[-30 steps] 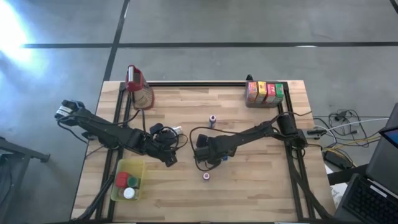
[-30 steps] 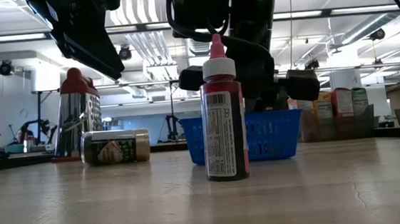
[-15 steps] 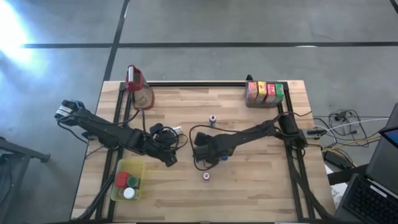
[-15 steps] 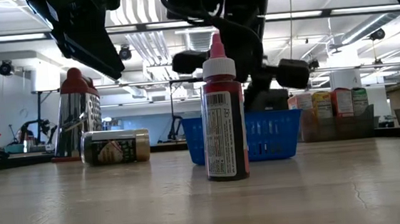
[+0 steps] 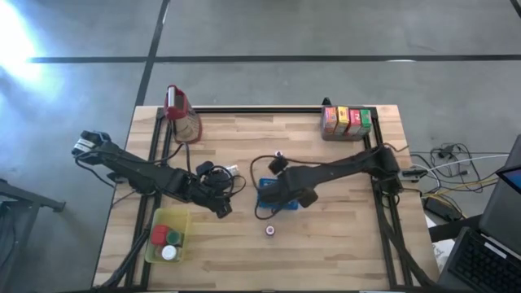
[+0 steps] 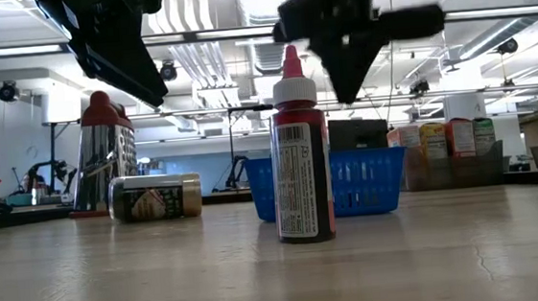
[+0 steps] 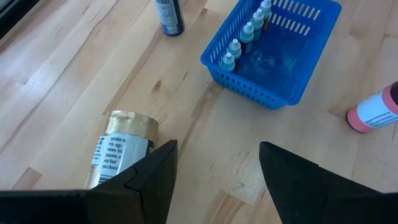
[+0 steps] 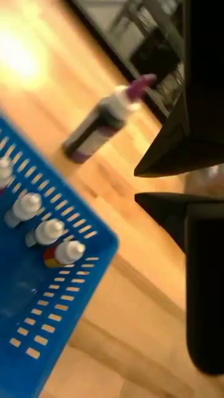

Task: Pick & Place Kitchen Items
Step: Put the large purple food coloring bottle into the blue bin

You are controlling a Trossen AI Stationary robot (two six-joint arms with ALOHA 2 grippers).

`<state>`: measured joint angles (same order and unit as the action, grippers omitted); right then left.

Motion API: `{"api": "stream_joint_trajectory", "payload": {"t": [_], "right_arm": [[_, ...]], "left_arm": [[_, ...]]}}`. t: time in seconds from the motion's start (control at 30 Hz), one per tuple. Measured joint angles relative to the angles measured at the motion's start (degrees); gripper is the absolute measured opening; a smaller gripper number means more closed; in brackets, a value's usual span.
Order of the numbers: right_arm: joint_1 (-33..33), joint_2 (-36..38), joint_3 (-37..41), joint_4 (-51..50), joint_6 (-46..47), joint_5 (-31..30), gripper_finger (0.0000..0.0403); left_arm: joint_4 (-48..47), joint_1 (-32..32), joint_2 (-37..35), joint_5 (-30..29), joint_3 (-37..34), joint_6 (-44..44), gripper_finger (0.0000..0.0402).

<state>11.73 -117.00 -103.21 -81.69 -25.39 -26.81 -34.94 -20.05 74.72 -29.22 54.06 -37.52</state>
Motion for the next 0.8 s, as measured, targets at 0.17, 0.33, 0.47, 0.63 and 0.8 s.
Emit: {"api": "stream_joint_trajectory", "payload": {"t": [0.17, 0.33, 0.47, 0.63, 0.8], "right_arm": [[0.02, 7.51, 3.87, 1.3, 6.42, 0.1, 0.0012], [-0.11, 17.73, 11.17, 9.66, 9.68, 0.16, 0.0009], [-0.42, 26.7, 19.58, 19.68, 8.32, 0.3, 0.0009], [-0.96, 38.22, 31.0, 33.37, 7.72, 0.3, 0.0008], [-0.83, 48.52, 42.42, 44.73, 11.6, 1.99, 0.0008]], "left_arm": [[0.07, 0.0, 0.0, -0.01, 0.0, 0.0, 0.0232], [0.37, 0.0, 0.01, 0.01, 0.0, 0.0, 0.0232], [0.42, -0.01, 0.01, 0.01, 0.0, 0.0, 0.0232], [0.44, 0.0, 0.02, 0.01, 0.0, 0.0, 0.0232], [0.42, 0.0, 0.0, 0.0, 0.0, 0.0, 0.0232]]}}
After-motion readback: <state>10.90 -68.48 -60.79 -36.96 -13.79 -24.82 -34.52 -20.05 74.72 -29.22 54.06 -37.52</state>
